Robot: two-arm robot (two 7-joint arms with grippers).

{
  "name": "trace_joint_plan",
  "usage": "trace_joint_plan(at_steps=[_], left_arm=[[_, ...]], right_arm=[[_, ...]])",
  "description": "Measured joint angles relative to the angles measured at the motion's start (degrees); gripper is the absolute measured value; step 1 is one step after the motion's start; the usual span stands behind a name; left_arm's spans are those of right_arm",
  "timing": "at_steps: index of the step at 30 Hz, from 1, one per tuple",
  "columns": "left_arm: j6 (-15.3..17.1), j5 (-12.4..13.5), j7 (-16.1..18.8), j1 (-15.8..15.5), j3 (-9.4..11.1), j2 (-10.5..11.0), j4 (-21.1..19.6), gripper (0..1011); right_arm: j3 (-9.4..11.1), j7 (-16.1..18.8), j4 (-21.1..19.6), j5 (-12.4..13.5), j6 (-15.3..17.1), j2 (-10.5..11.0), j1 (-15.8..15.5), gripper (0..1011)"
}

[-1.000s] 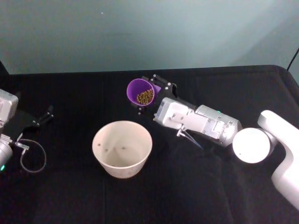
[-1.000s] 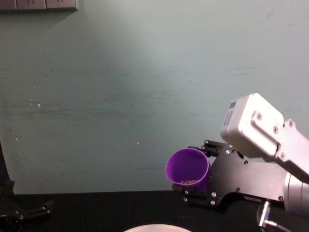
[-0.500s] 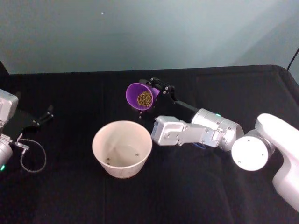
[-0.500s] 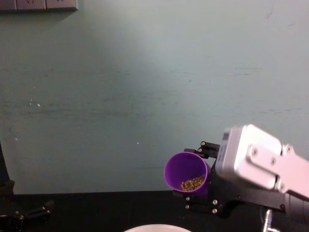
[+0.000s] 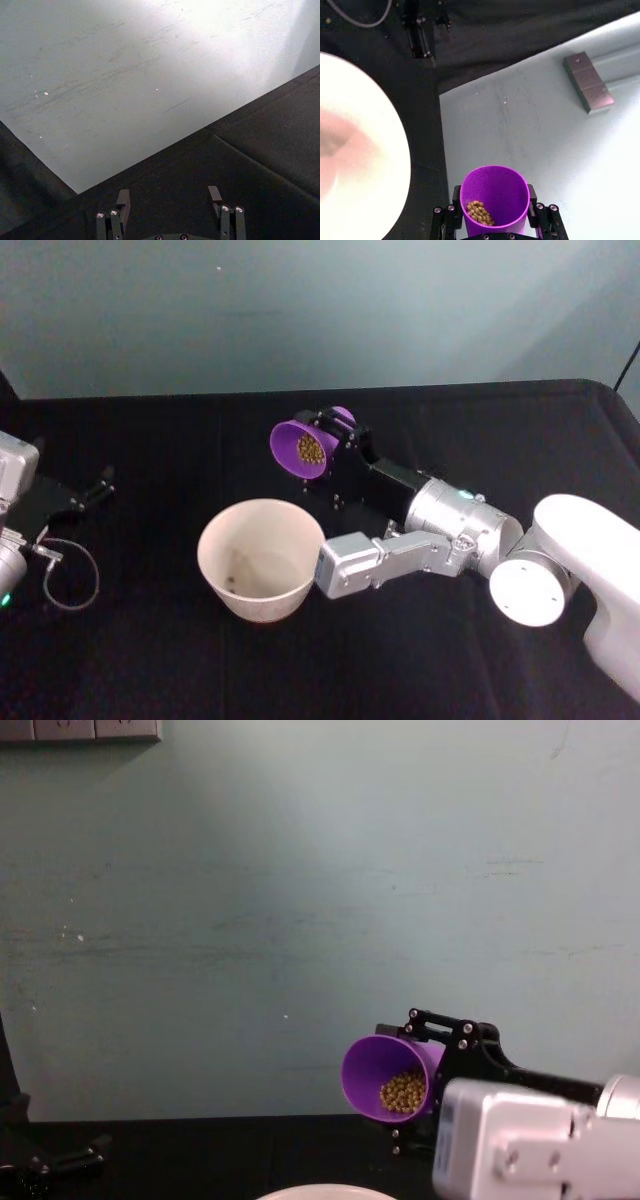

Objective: Pick up the cup and pour the mung beans from the cup into the bowl.

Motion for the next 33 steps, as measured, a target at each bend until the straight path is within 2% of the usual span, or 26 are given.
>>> trace_joint_plan(at_steps=[9,12,17,33], left_arm=[[0.0,0.0,0.0,0.0,0.0,0.0,0.0,1011],[0.0,0.0,0.0,0.0,0.0,0.0,0.0,1011],[0.0,0.0,0.0,0.0,0.0,0.0,0.0,1011],[0.0,0.0,0.0,0.0,0.0,0.0,0.0,1011]], right_arm=[[-1.3,-3.5,0.2,-7.7,0.0,0.7,0.3,726],[-1.8,-4.0,0.1,-9.2,0.4,0.9,0.5,726],[-2.6,-4.7,0.0,-10.9,0.7,1.4,0.7,726],[-4.6,-5.7,-1.6,-13.8,0.7,3.0,0.8,726]])
